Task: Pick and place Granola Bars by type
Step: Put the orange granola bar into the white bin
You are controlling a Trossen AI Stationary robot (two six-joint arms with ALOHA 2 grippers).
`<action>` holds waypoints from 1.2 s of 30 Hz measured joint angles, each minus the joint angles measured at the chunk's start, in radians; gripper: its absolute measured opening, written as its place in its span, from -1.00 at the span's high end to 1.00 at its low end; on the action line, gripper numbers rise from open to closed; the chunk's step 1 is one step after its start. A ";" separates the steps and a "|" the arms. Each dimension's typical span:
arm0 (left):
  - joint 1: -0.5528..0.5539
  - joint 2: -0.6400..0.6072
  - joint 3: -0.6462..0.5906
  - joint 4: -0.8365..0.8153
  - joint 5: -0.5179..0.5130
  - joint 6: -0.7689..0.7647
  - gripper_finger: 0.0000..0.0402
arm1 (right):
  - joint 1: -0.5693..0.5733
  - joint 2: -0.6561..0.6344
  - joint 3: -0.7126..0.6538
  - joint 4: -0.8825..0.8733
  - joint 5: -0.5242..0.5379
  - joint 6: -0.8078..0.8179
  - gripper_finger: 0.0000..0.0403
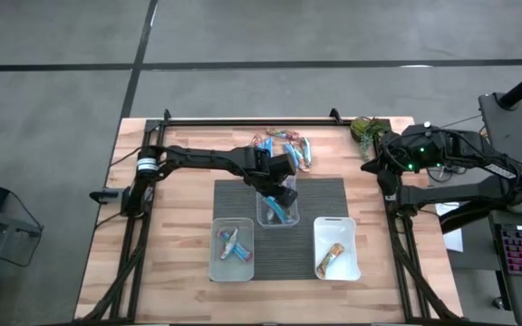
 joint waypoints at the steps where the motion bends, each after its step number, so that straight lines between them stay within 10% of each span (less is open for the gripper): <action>1: 0.000 0.000 0.000 0.001 0.002 0.008 0.02 | 0.000 0.000 0.000 0.000 0.000 0.000 0.96; 9: 0.000 -0.002 0.000 -0.001 0.012 0.022 0.12 | 0.000 0.000 0.000 0.001 0.000 -0.002 0.96; 20: 0.000 -0.077 0.003 0.014 0.015 0.121 0.96 | 0.000 0.019 -0.001 0.032 0.000 0.000 0.96; 36: -0.004 -0.439 0.000 0.084 -0.015 0.429 1.00 | -0.001 0.048 -0.002 0.069 0.025 0.049 0.96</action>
